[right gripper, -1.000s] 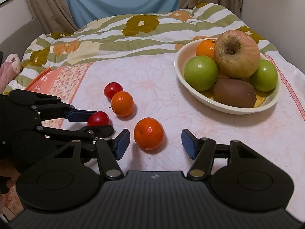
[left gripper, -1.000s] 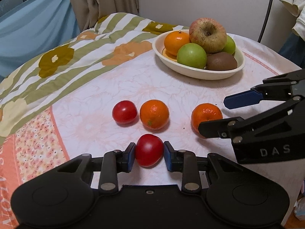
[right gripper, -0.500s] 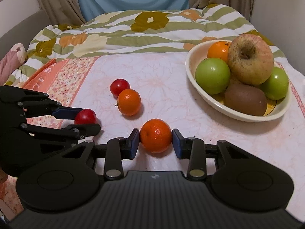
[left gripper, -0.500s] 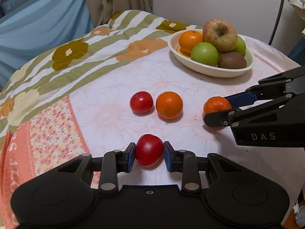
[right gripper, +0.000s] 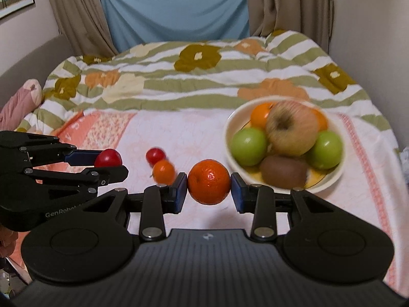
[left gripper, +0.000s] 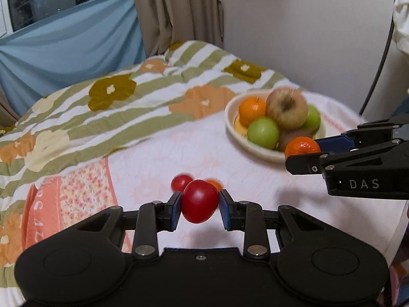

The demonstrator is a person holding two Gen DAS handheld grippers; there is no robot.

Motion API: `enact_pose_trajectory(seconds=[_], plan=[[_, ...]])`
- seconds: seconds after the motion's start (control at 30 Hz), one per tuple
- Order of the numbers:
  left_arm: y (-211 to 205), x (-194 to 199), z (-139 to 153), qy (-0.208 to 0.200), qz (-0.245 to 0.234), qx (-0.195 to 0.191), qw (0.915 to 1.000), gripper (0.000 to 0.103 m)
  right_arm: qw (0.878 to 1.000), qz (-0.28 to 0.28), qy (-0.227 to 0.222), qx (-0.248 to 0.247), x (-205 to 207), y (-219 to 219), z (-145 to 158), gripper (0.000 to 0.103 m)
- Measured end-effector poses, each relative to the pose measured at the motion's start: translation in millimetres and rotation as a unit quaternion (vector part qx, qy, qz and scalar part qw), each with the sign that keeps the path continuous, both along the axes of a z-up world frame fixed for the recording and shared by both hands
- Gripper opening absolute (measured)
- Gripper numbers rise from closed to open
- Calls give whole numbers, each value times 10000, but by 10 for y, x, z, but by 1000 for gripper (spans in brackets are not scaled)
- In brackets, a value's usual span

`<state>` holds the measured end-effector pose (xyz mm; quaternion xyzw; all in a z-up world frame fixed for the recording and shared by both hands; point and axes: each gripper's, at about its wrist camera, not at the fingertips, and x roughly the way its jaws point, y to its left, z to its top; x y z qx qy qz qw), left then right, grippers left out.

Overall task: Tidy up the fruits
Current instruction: 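Carry the tomato over the bowl with the left tool while the right tool carries the tangerine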

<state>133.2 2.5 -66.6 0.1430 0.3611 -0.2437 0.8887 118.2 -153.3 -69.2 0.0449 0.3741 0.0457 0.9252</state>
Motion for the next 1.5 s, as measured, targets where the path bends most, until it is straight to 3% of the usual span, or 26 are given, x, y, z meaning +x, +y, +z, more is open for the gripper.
enact_pose_trajectory(seconds=[0.37,0.7,1.0,1.27,1.5], plan=[[-574,24,493,-391,214,-295,9986,34,9992,128,-354,-99,68,-736,532,52],[-1149,355,556,-489,448,-394,9970,34,9969,527,-515,-261,591,-1395,667,52],[-1457,710,393,-344,912,-299,9948,34,9935,1020,-474,-204,1214,-1721,531,52],[-1549,1119,38,114,1312,-138,9912,34,9893,1432,-180,-220,1667,-1734,159,52],[-1556,1293,-196,476,1430,-32,9886,35,9894,1445,7,-113,1873,-1745,-70,52]])
